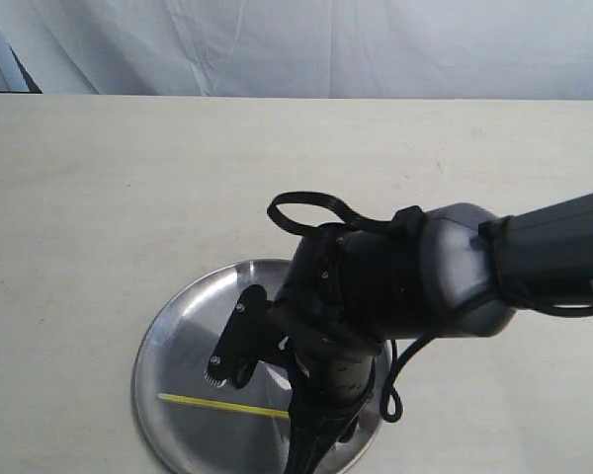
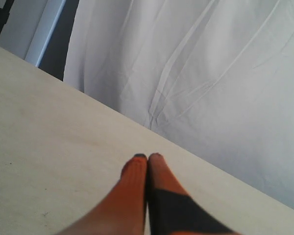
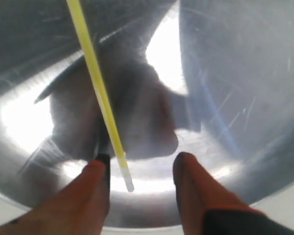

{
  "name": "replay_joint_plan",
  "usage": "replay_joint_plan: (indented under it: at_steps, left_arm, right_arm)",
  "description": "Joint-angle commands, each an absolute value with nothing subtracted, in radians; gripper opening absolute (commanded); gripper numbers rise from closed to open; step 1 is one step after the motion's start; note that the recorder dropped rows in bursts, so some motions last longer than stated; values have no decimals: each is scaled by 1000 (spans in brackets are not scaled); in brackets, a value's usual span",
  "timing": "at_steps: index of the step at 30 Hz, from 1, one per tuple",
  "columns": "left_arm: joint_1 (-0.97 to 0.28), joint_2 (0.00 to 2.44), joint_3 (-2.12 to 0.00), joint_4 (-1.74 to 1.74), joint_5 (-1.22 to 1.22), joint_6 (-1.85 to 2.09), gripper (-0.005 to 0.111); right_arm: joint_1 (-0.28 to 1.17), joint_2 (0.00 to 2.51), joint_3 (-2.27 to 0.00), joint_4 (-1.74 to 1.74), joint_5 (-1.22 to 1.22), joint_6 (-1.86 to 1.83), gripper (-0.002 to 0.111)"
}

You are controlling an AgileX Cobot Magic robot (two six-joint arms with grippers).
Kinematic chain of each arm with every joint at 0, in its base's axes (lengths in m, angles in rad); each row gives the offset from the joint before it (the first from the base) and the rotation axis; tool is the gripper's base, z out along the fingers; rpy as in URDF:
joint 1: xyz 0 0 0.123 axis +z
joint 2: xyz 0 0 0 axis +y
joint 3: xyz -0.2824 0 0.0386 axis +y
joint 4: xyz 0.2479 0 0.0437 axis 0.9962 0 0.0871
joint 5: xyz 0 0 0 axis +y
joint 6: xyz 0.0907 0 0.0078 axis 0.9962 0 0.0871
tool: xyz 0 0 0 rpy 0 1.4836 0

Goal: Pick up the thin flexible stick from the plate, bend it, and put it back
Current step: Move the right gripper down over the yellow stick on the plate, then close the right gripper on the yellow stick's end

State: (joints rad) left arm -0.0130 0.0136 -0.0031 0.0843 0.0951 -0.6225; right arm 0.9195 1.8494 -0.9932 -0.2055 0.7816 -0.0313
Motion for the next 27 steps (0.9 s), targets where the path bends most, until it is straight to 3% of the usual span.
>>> replay_joint_plan:
  at_steps: [1, 9, 15, 23, 25, 27]
  left_arm:
    - [-12, 5, 0, 91, 85, -621, 0]
    - [-12, 5, 0, 91, 85, -621, 0]
    - [-12, 5, 0, 91, 85, -621, 0]
    - [-12, 5, 0, 91, 85, -621, 0]
    - [-12, 5, 0, 91, 85, -621, 0]
    - [-12, 5, 0, 91, 85, -621, 0]
  right_arm:
    - [920, 1849, -999, -197, 781, -23, 42]
    - [948, 1849, -999, -169, 790, -20, 41]
    - [971, 1912, -999, -284, 761, 77, 24]
    - [971, 1996, -999, -289, 762, 79, 34]
    - [971, 2005, -999, -291, 755, 79, 29]
    - [971, 2014, -999, -291, 755, 79, 13]
